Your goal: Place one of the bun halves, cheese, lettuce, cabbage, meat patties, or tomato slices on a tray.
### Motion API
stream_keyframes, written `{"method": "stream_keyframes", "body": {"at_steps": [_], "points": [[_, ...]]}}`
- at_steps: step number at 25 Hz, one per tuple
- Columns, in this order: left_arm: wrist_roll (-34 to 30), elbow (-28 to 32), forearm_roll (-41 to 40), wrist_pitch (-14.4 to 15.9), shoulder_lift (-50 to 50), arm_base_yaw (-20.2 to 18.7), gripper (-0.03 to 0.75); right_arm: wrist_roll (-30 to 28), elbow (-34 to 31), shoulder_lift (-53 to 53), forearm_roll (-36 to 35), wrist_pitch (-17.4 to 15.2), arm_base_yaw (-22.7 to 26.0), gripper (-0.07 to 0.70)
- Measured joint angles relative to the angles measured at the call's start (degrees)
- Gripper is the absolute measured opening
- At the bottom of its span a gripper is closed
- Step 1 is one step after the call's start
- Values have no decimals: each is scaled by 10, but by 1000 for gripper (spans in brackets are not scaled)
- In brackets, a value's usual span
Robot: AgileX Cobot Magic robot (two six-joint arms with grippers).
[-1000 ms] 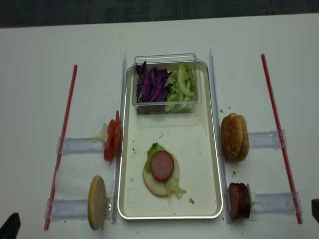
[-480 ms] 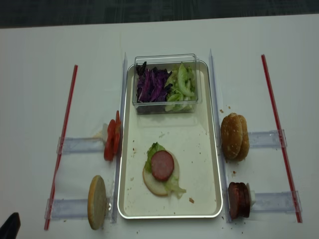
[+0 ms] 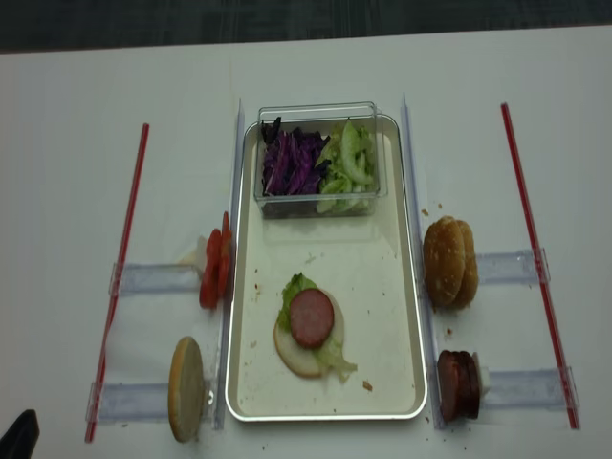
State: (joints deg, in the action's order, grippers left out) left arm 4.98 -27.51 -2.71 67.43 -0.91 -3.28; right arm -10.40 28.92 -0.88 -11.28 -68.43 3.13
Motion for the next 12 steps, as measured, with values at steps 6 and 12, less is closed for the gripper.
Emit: {"method": "stream_keyframes", "body": {"at_steps": [6, 12], "points": [[0, 0, 0, 0, 0, 0, 430, -9, -18, 0, 0, 30, 0, 513], [0, 0, 0, 0, 0, 0, 430, -4, -20, 0, 3, 37, 0, 513]]}}
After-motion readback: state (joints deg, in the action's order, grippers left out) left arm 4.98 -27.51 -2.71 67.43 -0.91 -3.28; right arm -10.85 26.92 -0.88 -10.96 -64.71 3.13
